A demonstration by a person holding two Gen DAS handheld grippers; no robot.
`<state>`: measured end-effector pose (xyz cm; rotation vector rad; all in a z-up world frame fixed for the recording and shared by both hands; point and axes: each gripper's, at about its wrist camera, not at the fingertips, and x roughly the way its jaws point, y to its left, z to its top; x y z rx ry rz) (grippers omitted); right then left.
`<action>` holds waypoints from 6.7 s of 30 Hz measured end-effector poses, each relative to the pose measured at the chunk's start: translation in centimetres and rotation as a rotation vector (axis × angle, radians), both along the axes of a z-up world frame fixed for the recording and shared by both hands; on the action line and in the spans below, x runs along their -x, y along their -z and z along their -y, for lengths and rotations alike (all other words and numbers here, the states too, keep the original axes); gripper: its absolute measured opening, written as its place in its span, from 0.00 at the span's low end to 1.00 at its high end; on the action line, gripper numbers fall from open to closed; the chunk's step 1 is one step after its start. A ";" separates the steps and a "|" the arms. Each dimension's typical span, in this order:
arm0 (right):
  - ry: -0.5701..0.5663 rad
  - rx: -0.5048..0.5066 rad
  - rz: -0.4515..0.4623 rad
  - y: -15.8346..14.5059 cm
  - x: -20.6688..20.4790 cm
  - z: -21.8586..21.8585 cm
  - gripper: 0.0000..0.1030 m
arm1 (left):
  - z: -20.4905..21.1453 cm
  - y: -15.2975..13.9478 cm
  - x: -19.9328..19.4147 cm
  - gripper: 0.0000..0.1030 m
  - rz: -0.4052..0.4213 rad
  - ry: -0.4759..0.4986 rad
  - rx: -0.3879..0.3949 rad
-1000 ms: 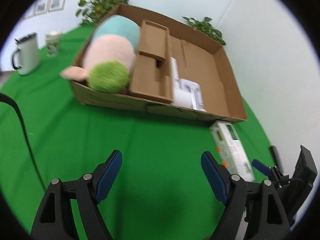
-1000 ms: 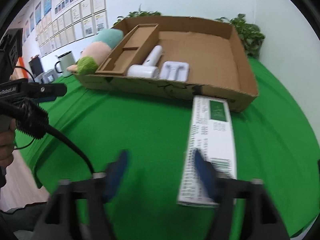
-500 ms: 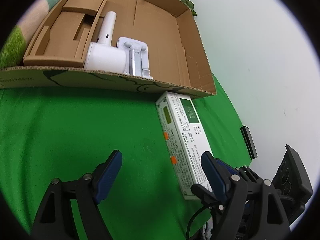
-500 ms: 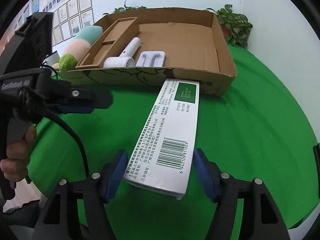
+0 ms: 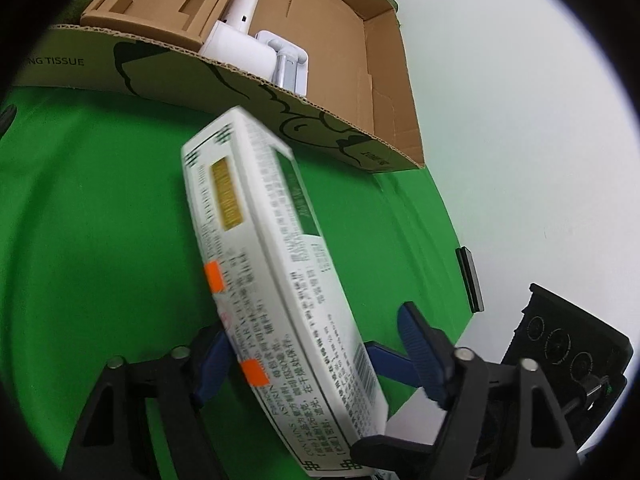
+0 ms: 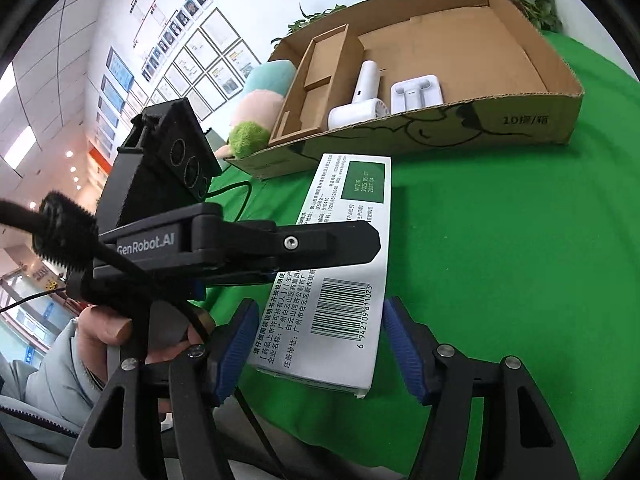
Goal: Organize objects
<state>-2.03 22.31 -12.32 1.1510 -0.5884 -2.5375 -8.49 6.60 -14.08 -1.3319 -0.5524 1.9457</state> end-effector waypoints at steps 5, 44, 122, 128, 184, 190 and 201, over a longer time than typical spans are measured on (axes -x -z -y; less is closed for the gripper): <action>0.002 -0.044 -0.008 -0.3 -0.1 0.4 0.60 | 0.9 -0.3 0.5 0.45 0.006 -0.025 0.002; 0.233 -0.207 -0.191 -14.7 10.5 -6.5 0.56 | -6.7 -19.6 11.3 0.35 -0.360 0.102 0.091; 0.434 -0.513 -0.217 -5.5 15.9 -2.9 1.00 | 3.5 -10.5 9.7 0.82 -0.771 -0.590 0.707; 0.467 -0.506 -0.253 -4.2 17.1 -2.6 1.00 | 2.4 -9.2 8.9 0.90 -0.811 -0.591 0.755; 0.461 -0.540 -0.138 -1.4 20.3 -2.8 1.00 | 2.3 -9.2 8.8 0.99 -0.798 -0.566 0.756; 0.460 -0.539 -0.138 -1.4 20.4 -2.8 1.00 | 2.4 -9.1 8.7 0.99 -0.797 -0.568 0.755; 0.461 -0.539 -0.138 -1.4 20.3 -2.8 1.00 | 2.3 -9.1 8.7 0.99 -0.796 -0.567 0.767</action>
